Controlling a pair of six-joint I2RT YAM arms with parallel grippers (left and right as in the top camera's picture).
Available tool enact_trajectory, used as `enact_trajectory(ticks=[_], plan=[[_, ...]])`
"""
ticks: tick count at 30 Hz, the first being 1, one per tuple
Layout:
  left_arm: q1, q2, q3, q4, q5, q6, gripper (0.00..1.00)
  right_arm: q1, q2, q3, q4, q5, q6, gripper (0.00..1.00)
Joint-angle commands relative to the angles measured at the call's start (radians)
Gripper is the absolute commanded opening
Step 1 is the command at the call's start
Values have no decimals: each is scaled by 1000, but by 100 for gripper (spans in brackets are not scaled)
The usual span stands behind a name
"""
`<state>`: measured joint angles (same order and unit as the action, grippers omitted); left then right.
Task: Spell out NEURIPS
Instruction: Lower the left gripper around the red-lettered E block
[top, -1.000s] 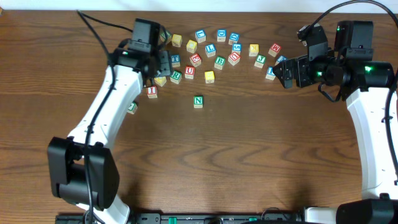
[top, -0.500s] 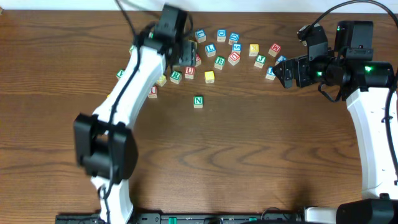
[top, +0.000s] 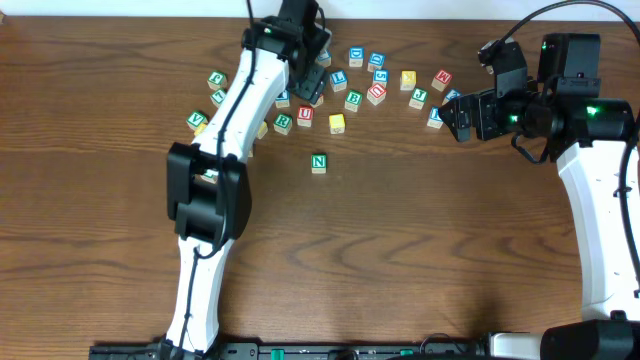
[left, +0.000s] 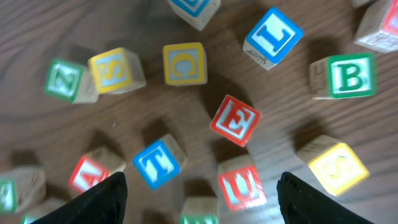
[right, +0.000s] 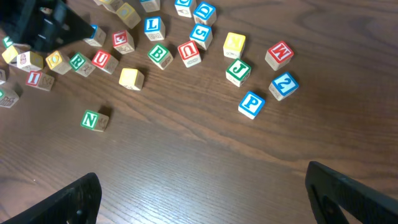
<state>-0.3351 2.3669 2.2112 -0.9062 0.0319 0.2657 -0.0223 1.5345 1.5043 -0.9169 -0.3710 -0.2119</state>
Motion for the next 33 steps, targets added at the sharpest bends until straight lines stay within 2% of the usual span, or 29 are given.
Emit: enact_trajectory(ticks=[1,12,28,31,33], plan=[[2,40,22,41,11,127,76,-2,-1,21,0,-13,5,99],[1,114,18,138,67,130,75,-2,-1,21,0,-13,5,99],[-16,177,18,153,66,129,72,-2,-1,21,0,-13,5,99],[-16,177,18,151,66,116,68,-2,-1,21,0,-13,5,99],[-17,177,18,146,67,113,62,-2,-1,21,0,-13,5,99]])
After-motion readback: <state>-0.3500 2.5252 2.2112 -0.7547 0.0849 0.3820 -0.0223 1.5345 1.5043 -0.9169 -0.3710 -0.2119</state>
